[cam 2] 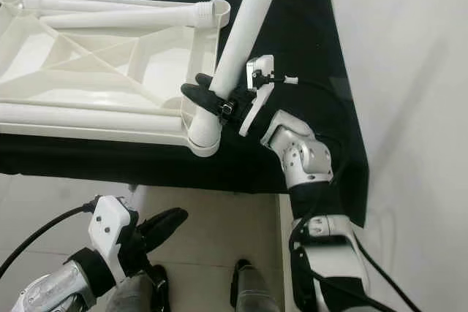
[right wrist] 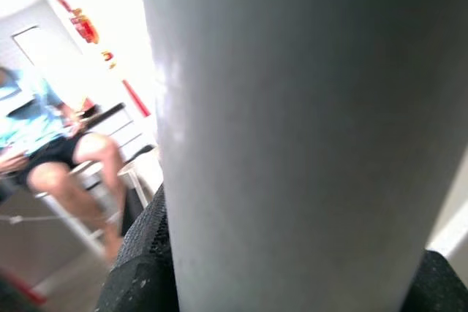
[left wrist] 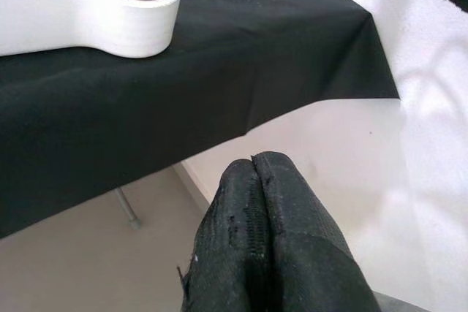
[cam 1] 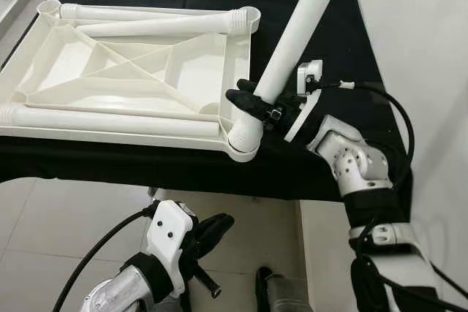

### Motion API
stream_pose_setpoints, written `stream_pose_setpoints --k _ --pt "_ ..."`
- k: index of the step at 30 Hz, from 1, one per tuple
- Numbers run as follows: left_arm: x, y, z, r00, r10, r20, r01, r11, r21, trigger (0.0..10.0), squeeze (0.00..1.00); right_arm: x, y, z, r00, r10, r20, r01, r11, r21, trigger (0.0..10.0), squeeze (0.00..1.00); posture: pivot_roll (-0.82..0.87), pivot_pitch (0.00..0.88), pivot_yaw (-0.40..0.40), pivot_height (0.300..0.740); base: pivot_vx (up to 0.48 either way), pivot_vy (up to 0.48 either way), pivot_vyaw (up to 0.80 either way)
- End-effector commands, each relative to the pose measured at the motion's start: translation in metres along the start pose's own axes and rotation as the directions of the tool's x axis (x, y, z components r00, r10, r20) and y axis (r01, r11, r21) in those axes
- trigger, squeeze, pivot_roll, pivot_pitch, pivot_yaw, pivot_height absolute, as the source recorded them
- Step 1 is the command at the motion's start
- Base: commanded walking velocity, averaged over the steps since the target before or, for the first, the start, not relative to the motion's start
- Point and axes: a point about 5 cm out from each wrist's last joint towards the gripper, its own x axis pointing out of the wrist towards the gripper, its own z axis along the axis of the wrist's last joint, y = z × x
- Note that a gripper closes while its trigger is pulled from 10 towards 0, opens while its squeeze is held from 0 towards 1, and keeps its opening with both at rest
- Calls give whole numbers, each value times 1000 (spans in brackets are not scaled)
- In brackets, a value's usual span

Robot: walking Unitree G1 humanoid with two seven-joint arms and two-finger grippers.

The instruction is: Building children table

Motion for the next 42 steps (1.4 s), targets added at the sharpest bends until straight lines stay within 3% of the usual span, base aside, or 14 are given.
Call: stream_pose_setpoints --k 1,9,11,14,20,22,25,27,29,34,35,39,42 --pt "-1 -3 -4 1000 -10 -12 10 1000 -19 10000 0 -6 -4 -17 994 -101 -41 99 994 -39 10000 0 101 339 -13 740 0 0 0" --pt "-1 -3 -3 1000 -7 -12 7 1000 -16 10000 0 5 -5 -10 986 -166 19 166 957 -237 10000 0 100 340 -16 740 0 0 0" --pt "-1 -3 -3 1000 -8 -9 7 1000 -18 10000 0 6 -10 -2 972 -229 58 235 913 -334 10000 0 96 341 -18 740 0 0 0" --pt "-1 -3 -3 1000 -8 -8 8 1000 -20 10000 0 7 -10 -1 966 -251 66 256 878 -405 10000 0 97 341 -18 740 0 0 0" --pt "-1 -3 -3 1000 -7 -8 7 1000 -20 10000 0 8 -10 -2 958 -275 80 281 846 -453 10000 0 100 341 -17 740 0 0 0" --pt "-1 -3 -3 1000 -7 -8 7 1000 -17 10000 0 10 -2 -8 981 -190 42 189 875 -445 10000 0 104 342 -17 740 0 0 0" --pt "-1 -3 -2 1000 -6 -8 6 1000 -16 10000 0 10 4 -10 995 -101 2 91 886 -455 10000 0 103 345 -18 740 0 0 0" --pt "-1 -3 -2 1000 -6 -8 6 1000 -16 10000 0 10 4 -10 995 -101 2 91 886 -455 10000 0 103 345 -18 740 0 0 0" --pt "-2 -4 -2 1000 -7 -7 7 1000 -18 10000 0 9 8 -10 997 -5 -75 -34 863 -504 10000 0 102 348 -19 740 0 0 0" --pt "-2 -4 -2 1000 -8 -7 8 1000 -19 10000 0 7 9 -7 984 63 -164 -144 824 -548 10000 0 102 350 -21 740 0 0 0" --pt "-2 -5 -1 1000 -8 -5 8 1000 -20 10000 0 7 10 -5 968 91 -232 -211 796 -568 10000 0 102 352 -25 740 0 0 0" --pt "-1 -5 -1 1000 -7 -4 7 1000 -20 10000 0 8 8 -3 950 85 -301 -251 782 -570 10000 0 102 352 -26 740 0 0 0" --pt "-1 -5 -1 1000 -6 -3 6 1000 -20 10000 0 13 7 2 947 84 -310 -248 807 -536 10000 0 102 353 -27 740 0 0 0"
